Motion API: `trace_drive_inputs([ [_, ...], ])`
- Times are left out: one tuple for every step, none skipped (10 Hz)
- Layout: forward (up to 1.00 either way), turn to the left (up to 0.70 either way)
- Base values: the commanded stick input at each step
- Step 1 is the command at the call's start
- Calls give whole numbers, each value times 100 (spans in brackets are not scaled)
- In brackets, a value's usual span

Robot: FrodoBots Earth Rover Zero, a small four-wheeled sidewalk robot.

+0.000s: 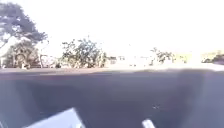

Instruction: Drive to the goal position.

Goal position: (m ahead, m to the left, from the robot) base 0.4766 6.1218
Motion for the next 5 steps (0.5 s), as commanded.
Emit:
trace_drive_inputs([
  [0,70],
  [0,70],
  [0,70],
  [0,70],
  [0,70],
])
